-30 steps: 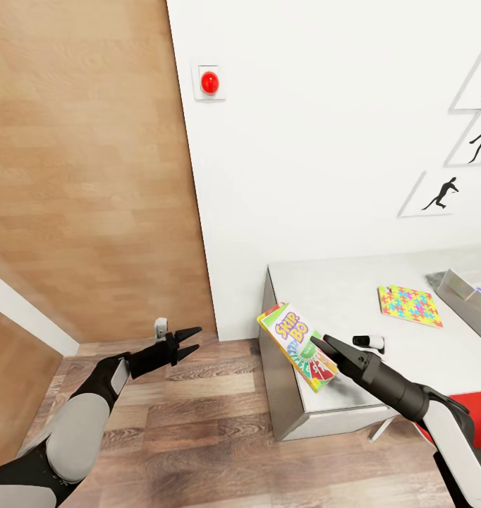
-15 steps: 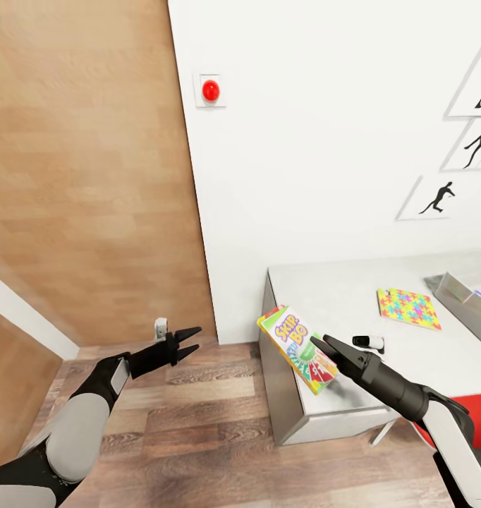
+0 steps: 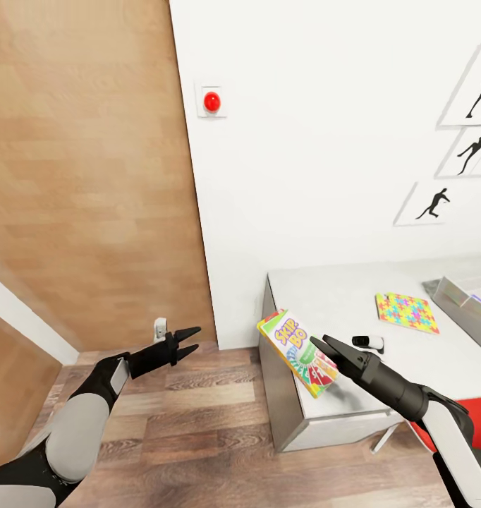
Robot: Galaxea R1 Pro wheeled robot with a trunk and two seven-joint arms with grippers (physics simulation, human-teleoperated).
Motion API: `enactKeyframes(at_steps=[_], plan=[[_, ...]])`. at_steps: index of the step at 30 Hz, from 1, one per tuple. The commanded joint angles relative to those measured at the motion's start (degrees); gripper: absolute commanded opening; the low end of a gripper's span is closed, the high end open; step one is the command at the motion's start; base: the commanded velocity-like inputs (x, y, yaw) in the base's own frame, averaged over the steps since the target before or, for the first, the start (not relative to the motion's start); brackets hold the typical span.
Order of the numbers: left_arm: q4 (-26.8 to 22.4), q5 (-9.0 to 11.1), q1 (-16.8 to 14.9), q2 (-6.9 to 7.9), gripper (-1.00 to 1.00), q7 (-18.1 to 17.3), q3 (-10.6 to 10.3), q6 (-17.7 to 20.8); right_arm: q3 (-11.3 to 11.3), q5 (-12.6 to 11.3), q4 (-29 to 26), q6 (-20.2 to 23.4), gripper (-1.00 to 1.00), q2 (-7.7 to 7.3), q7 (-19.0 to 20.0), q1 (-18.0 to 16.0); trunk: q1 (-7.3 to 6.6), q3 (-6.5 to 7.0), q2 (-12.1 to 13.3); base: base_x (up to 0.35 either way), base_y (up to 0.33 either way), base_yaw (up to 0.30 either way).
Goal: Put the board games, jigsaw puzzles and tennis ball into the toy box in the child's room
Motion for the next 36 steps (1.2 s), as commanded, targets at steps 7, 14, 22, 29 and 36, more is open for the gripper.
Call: enactKeyframes(at_steps=[7, 14, 22, 29, 36], plan=[[0.0, -0.6, -0.1, -0.04, 1.00, -0.4, 0.5, 0.5, 0.1, -0.1, 0.0, 0.3, 1.00, 0.32, -0.4, 0.0, 0.04, 0.57, -0.1, 0.000, 0.000, 0.000], [0.0, -0.6, -0.1, -0.02, 1.00, -0.5, 0.5, 0.5, 0.1, -0.2, 0.0, 0.3, 1.00, 1.04, -2.5, 0.0, 0.04, 1.24, -0.1, 0.000, 0.000, 0.000], [0.0, -0.6, -0.1, -0.02, 1.00, -0.6, 0.5, 0.5, 0.1, -0.2, 0.0, 0.3, 1.00, 1.19, -2.9, 0.0, 0.04, 2.00, -0.1, 0.000, 0.000, 0.000], [0.0, -0.6, -0.1, -0.02, 1.00, -0.7, 0.5, 0.4, 0.1, -0.2, 0.0, 0.3, 1.00, 1.24, -3.0, 0.0, 0.04, 2.67, -0.1, 0.000, 0.000, 0.000], [0.0, -0.6, -0.1, -0.03, 1.00, -0.7, 0.5, 0.4, 0.2, -0.2, 0.0, 0.3, 1.00, 1.25, -3.8, 0.0, 0.04, 3.33, -0.1, 0.000, 0.000, 0.000]])
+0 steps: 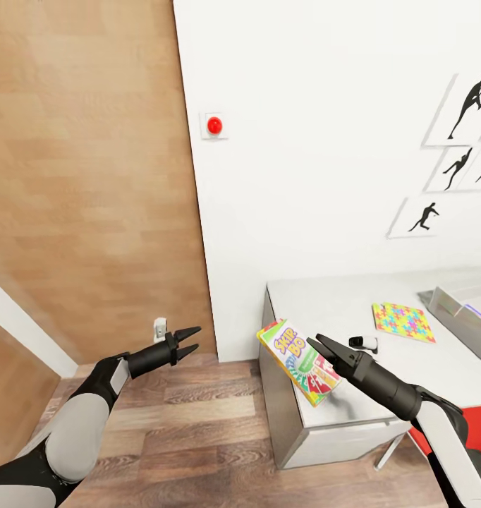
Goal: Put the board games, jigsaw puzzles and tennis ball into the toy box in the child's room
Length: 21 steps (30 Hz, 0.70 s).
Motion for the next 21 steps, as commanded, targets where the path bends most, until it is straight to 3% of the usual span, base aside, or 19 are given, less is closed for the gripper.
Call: enactKeyframes(at_steps=[1, 21], plan=[[0.0, -0.6, -0.1, -0.04, 1.00, -0.4, 0.5, 0.5, 0.0, -0.2, 0.0, 0.3, 1.00, -0.01, 0.0, 0.0, 0.04, -0.01, -0.1, 0.000, 0.000, 0.000], [0.0, -0.6, -0.1, 0.02, 1.00, -0.4, 0.5, 0.4, 0.1, -0.1, 0.0, 0.3, 1.00, 0.01, -0.3, 0.0, 0.04, 1.62, -0.1, 0.000, 0.000, 0.031]])
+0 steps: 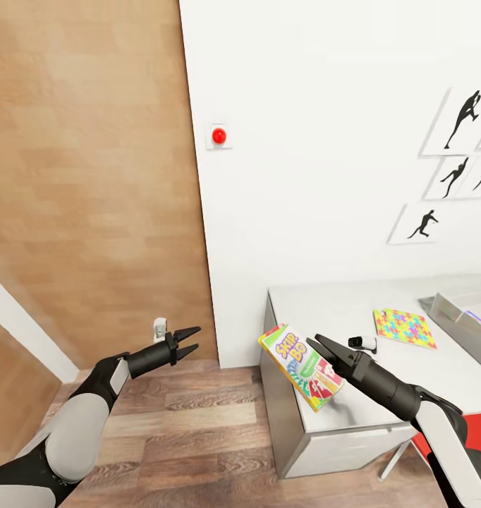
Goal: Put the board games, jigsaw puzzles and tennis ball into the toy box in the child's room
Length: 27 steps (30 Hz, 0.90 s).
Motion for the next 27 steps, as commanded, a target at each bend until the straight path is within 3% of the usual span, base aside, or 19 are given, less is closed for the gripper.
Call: enactKeyframes(at_steps=[1, 13, 27], plan=[[0.0, -0.6, -0.1, -0.04, 1.00, -0.4, 0.5, 0.5, 0.0, -0.2, 0.0, 0.3, 1.00, 0.01, 0.0, 0.0, 0.03, -0.09, -0.1, 0.000, 0.000, 0.028], [0.0, -0.6, -0.1, -0.03, 1.00, -0.4, 0.5, 0.5, -0.1, -0.2, 0.2, 0.3, 1.00, 0.47, 0.0, 0.0, 0.03, -0.04, -0.1, 0.000, 0.000, -0.021], [-0.1, -0.6, -0.1, -0.01, 1.00, -3.1, 0.6, 0.7, 0.0, -0.2, 0.2, 0.3, 1.00, 0.57, 0.0, 0.0, 0.03, 0.20, -0.1, 0.000, 0.000, -0.250]])
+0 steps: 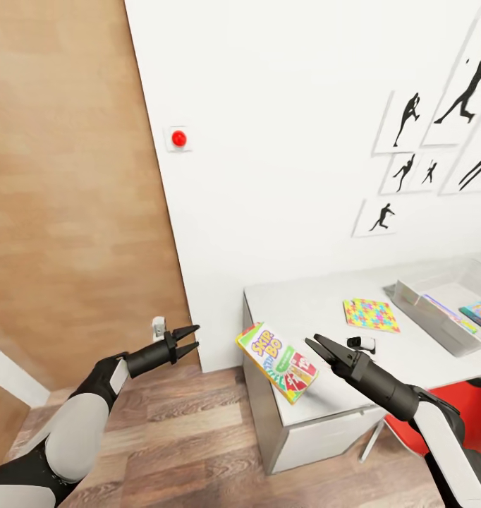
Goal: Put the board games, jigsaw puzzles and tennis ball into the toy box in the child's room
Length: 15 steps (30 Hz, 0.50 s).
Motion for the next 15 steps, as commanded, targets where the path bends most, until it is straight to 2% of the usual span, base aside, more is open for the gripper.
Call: enactKeyframes(at_steps=[1, 10, 15], plan=[[-0.1, -0.6, -0.1, 0.00, 1.00, -0.7, 0.4, 0.6, 0.0, -0.2, 0.0, 0.3, 1.00, 0.00, 0.0, -0.1, 0.03, -0.09, -0.1, 0.000, 0.000, -0.276], [-0.1, -0.6, -0.1, 0.04, 1.00, -1.1, 0.5, 0.6, 0.0, -0.1, 0.0, 0.3, 1.00, 0.02, -0.2, -0.1, 0.03, 0.10, -0.1, -0.001, 0.000, -0.271], [-0.1, -0.6, 0.0, 0.04, 1.00, -1.2, 0.5, 0.6, 0.0, -0.3, 0.0, 0.3, 1.00, 0.02, -1.8, -0.1, 0.03, 0.12, -0.1, -0.067, 0.046, -0.121]])
